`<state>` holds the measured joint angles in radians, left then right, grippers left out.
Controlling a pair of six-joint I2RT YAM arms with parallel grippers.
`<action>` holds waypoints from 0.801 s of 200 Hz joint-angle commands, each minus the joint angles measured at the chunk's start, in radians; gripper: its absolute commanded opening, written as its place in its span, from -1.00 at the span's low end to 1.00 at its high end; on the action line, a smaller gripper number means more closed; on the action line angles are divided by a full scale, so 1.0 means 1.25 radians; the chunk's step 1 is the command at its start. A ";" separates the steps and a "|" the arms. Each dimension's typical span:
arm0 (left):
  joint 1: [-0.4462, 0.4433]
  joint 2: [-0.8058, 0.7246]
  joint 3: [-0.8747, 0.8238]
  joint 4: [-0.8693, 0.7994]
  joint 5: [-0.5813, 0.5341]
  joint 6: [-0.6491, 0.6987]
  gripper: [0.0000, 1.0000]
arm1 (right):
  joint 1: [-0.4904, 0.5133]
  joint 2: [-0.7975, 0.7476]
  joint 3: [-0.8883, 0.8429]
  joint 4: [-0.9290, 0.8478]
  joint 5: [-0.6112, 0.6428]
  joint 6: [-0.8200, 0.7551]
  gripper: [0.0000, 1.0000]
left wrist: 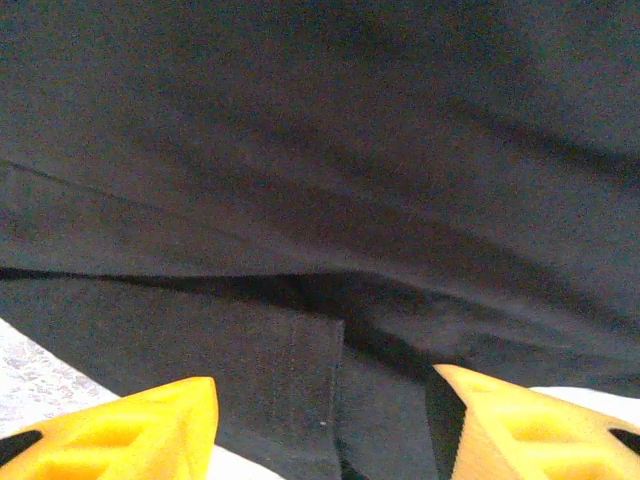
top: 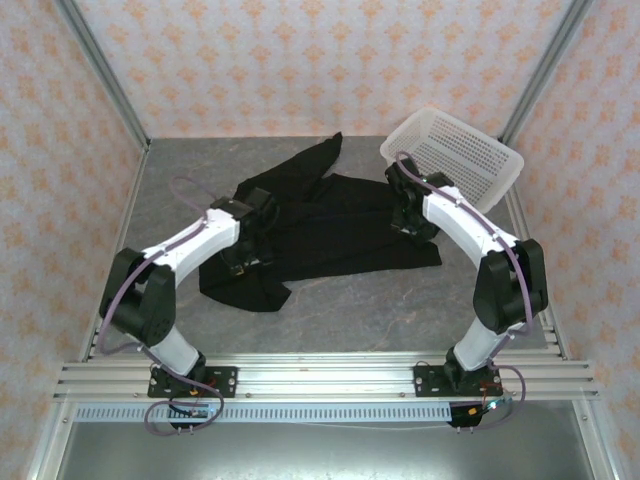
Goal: Fold and stack the t-shirts
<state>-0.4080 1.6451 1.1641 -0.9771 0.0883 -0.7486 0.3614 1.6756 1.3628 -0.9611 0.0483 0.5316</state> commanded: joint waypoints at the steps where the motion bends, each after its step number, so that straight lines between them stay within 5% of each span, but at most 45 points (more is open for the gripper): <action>1: -0.013 0.032 0.008 -0.052 -0.069 0.049 0.13 | 0.005 -0.027 -0.003 0.000 -0.002 0.016 -0.11; 25: -0.015 0.046 -0.010 -0.036 -0.086 0.050 0.01 | 0.007 -0.031 -0.007 0.005 -0.005 0.016 -0.10; 56: -0.021 0.042 -0.024 -0.025 -0.094 0.036 -0.74 | 0.011 -0.024 -0.011 0.013 -0.016 0.017 -0.11; 80: -0.036 -0.013 -0.062 -0.053 -0.107 0.020 -0.99 | 0.014 -0.019 -0.005 0.018 -0.019 0.018 -0.11; 160: -0.097 -0.299 -0.223 -0.188 -0.006 -0.137 -1.00 | 0.085 0.057 0.056 0.046 -0.060 0.026 -0.13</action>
<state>-0.5022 1.3125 0.9424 -1.0962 0.0349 -0.8246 0.4194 1.6974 1.3907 -0.9241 -0.0044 0.5426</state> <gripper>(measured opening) 0.047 0.439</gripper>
